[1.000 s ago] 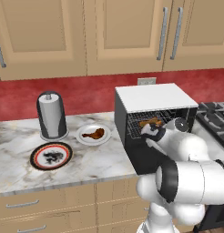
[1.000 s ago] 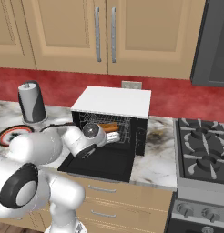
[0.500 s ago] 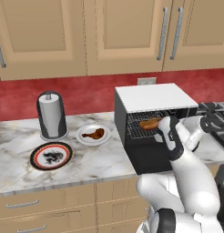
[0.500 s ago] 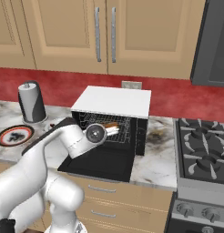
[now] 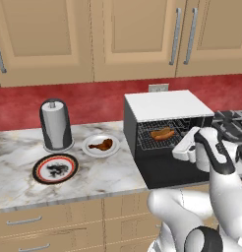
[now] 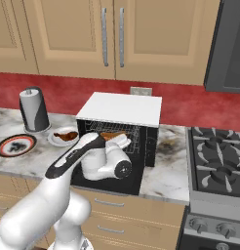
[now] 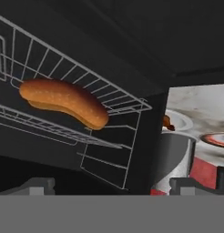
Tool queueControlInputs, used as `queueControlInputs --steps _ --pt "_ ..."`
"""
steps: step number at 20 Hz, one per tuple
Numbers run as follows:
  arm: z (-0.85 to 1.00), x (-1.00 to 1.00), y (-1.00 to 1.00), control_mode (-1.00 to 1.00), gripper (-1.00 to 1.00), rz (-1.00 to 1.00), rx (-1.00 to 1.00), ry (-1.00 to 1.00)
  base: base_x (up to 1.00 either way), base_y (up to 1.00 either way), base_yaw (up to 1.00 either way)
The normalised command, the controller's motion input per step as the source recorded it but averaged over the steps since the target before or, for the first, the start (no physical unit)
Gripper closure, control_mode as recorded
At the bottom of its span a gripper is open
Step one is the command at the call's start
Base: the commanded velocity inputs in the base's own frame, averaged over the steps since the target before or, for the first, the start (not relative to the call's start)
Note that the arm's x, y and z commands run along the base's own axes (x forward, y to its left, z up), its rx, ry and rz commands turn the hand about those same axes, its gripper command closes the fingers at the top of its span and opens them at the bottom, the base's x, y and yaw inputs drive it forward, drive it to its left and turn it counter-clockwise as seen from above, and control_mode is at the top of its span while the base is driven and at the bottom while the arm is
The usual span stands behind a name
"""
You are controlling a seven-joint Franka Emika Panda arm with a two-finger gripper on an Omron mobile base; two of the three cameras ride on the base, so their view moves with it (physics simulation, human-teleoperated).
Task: Open the toaster oven door. Place the hotdog bun on the bottom rack in the toaster oven and place the chicken drumstick on the top rack.
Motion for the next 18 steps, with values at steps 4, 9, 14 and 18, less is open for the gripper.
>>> queueControlInputs --steps 4,9,14,18 --pt "0.0 0.37 0.09 -1.0 -1.0 0.03 0.1 0.0 0.0 0.0 0.0" --pt "0.07 0.24 0.01 -1.0 -1.0 0.0 0.14 0.0 0.0 0.0 0.0" --pt "0.0 0.08 0.0 -1.0 -1.0 0.0 0.12 0.0 0.0 0.0 0.0" --pt "0.29 0.05 0.0 -1.0 -1.0 0.0 0.09 -0.02 0.0 0.0 0.0"
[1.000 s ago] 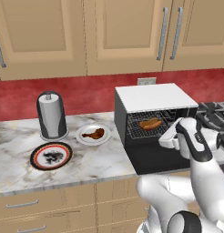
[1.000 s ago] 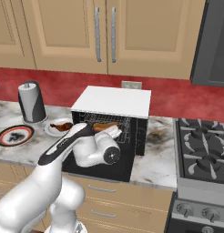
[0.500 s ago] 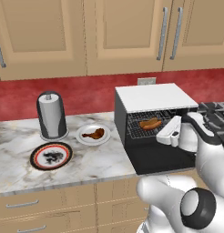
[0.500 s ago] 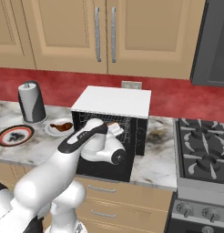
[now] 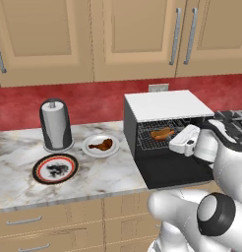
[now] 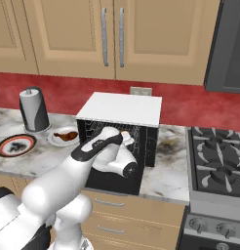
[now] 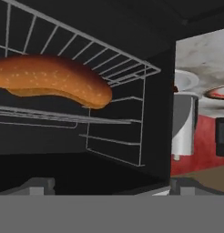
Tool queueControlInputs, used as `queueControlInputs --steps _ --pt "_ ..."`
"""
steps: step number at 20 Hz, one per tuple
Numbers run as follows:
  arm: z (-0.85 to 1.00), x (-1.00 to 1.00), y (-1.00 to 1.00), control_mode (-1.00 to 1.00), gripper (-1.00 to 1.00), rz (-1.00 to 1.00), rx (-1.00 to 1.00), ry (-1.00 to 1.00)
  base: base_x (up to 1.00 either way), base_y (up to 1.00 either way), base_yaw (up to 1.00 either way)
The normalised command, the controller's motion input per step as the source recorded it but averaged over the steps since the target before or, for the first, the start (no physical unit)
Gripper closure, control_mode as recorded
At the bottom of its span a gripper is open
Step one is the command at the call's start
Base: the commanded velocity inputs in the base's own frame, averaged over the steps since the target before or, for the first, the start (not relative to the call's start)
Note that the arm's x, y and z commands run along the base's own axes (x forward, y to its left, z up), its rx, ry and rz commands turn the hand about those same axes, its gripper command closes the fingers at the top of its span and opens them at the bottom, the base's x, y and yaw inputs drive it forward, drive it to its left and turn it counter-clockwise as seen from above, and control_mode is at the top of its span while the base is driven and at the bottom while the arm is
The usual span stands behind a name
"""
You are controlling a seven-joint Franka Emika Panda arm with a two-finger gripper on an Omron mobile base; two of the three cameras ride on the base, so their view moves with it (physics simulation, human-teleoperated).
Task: Open the toaster oven door. Place the hotdog bun on the bottom rack in the toaster oven and place the chicken drumstick on the top rack.
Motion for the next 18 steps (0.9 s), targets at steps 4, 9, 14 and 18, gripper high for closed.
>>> queueControlInputs --steps 4,9,14,18 --pt "0.18 0.14 0.03 -1.0 -1.0 0.0 0.06 -0.02 0.0 0.0 0.0" --pt "-0.1 0.6 0.19 -1.0 -1.0 0.0 0.0 0.0 0.0 0.0 0.0" --pt "-0.15 0.4 0.11 -1.0 -1.0 0.0 0.0 0.0 0.0 0.0 0.0" --pt "-0.23 0.42 0.07 -1.0 -1.0 0.0 0.0 0.0 0.0 0.0 0.0"
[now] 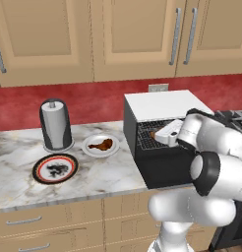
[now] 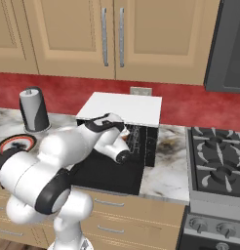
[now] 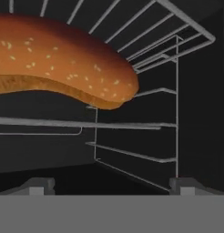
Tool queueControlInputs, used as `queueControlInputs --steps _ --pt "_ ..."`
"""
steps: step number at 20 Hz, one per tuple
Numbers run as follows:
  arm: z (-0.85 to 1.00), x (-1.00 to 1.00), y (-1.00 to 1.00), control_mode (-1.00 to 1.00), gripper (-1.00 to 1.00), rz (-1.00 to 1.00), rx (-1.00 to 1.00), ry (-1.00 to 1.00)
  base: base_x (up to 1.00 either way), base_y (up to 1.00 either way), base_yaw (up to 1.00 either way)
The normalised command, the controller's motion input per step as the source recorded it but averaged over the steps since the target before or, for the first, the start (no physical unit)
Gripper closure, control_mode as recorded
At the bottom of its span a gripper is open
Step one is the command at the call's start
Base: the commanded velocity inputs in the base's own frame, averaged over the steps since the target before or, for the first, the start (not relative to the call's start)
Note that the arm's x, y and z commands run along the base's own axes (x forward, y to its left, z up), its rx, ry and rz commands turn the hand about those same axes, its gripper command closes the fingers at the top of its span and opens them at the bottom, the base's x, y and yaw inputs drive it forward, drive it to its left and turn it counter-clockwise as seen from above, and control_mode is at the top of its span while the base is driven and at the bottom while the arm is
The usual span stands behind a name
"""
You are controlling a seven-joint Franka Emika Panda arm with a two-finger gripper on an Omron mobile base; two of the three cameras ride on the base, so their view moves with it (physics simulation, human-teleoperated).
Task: Open the toaster oven door. Place the hotdog bun on the bottom rack in the toaster oven and place the chicken drumstick on the top rack.
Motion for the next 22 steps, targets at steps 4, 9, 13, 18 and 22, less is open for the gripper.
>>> queueControlInputs --steps 4,9,13,18,22 --pt "-0.23 0.43 0.01 -1.0 -1.0 0.0 0.0 0.03 0.0 0.0 0.0" --pt "-0.38 0.23 0.0 -1.0 -1.0 0.0 0.0 0.14 0.0 0.0 0.0" --pt "-0.17 0.08 -0.01 -1.0 -1.0 0.0 0.0 0.22 0.0 0.0 0.0" --pt "-0.09 -0.33 -0.17 -1.0 -1.0 0.02 0.0 0.28 0.0 0.0 0.0" --pt "-0.01 -0.79 -0.19 -1.0 -1.0 0.03 0.0 0.33 0.0 0.0 0.0"
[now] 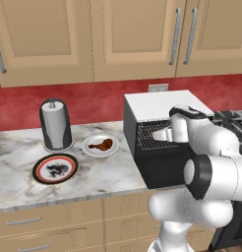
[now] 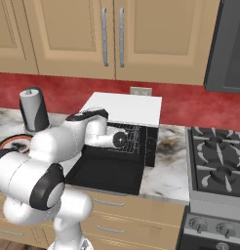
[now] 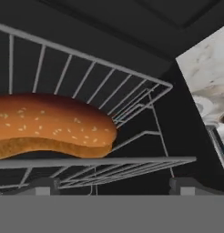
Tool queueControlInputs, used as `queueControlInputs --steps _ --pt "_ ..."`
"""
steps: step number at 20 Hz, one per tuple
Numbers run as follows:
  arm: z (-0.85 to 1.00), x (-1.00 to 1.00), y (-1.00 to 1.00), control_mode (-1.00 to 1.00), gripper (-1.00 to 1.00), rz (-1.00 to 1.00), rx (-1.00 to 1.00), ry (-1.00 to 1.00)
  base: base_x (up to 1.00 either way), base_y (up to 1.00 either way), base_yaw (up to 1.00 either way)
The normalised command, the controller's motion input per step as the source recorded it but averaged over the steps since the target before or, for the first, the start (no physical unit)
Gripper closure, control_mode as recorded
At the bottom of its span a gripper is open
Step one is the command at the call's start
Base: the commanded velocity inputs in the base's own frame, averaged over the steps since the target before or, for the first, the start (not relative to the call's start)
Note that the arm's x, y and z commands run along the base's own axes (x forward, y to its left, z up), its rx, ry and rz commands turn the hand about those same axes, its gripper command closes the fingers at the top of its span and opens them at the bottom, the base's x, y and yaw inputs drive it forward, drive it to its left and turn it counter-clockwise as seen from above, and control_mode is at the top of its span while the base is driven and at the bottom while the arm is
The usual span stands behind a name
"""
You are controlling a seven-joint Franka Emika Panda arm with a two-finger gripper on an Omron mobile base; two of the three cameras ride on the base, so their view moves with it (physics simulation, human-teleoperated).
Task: Open the toaster oven door. Place the hotdog bun on the bottom rack in the toaster oven and place the chicken drumstick on the top rack.
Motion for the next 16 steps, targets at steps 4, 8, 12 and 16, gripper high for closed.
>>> queueControlInputs --steps 4,8,12,16 --pt "0.0 -0.87 -0.15 -1.0 -1.0 0.03 0.0 0.36 0.0 0.0 0.0" --pt "-0.03 -0.88 -0.09 -1.0 -1.0 0.01 -0.03 0.37 0.0 0.0 0.0" --pt "-0.06 -0.86 -0.04 -1.0 -1.0 0.01 -0.06 0.36 0.0 0.0 0.0" --pt "0.21 -0.66 -0.03 -1.0 -1.0 0.0 -0.03 0.2 0.0 0.0 0.0"
